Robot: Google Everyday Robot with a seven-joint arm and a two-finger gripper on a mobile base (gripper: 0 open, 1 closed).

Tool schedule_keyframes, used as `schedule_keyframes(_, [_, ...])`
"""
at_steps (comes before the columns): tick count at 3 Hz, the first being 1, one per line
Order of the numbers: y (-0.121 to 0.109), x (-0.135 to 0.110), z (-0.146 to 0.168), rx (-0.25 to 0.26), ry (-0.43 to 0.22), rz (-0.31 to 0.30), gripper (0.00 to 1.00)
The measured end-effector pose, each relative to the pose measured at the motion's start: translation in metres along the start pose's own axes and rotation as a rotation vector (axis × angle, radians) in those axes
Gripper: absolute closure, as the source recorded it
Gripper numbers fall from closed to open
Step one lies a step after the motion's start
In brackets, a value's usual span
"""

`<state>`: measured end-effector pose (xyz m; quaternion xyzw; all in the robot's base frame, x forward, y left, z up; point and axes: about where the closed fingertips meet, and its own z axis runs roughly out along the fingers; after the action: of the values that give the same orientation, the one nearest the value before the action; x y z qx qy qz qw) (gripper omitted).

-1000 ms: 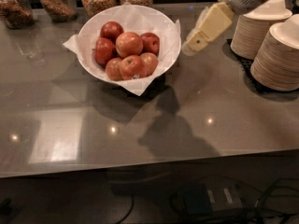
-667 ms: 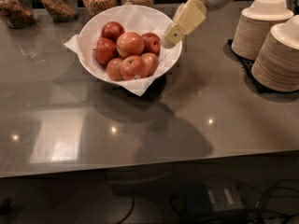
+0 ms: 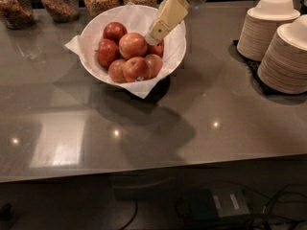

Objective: Pick apple from white bowl

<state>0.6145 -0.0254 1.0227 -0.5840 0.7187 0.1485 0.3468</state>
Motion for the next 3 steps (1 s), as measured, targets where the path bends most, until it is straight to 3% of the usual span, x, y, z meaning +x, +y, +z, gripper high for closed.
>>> schedule_keyframes(3, [-0.007, -0.006, 0.060, -0.008, -0.059, 0.084, 0.00])
